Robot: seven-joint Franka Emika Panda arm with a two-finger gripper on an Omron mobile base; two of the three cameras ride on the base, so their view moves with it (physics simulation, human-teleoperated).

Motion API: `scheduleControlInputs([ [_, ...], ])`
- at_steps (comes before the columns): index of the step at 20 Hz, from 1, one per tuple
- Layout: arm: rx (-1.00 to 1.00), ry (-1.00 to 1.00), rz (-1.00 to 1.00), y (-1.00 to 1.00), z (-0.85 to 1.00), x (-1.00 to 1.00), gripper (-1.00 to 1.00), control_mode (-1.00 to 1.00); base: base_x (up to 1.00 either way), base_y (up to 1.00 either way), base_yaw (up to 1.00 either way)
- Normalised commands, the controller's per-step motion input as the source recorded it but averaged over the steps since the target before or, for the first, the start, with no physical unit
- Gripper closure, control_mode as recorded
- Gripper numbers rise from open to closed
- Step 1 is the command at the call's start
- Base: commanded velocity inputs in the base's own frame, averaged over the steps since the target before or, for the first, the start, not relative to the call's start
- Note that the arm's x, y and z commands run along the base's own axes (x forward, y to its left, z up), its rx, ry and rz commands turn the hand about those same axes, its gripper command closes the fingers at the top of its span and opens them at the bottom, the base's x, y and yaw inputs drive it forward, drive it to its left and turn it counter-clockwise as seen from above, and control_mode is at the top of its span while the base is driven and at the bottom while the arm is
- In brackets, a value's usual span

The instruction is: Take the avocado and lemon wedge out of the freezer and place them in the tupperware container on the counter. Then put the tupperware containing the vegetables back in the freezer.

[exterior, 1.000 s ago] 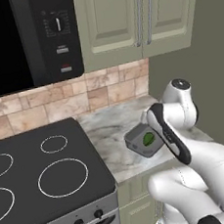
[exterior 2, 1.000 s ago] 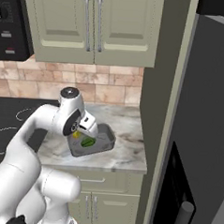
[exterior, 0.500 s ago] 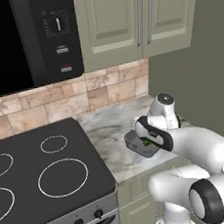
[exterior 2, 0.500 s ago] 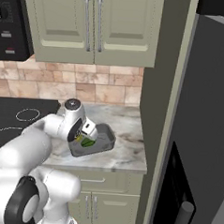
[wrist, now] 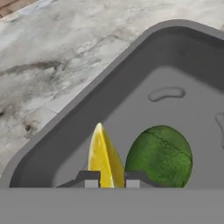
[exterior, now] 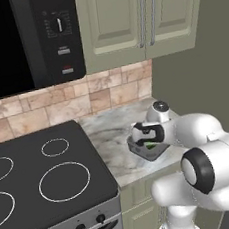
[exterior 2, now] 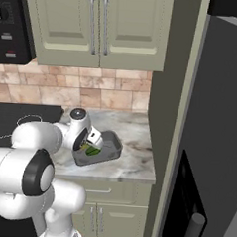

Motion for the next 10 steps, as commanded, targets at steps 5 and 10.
scheduleControlInputs([
  [5,0.0,0.0,0.0,0.15,-0.17,0.0,-1.0,-1.0,0.0,0.0,0.0],
  [10,0.0,0.0,0.0,0.0,0.02,0.0,-1.0,-1.0,0.0,0.0,0.0],
])
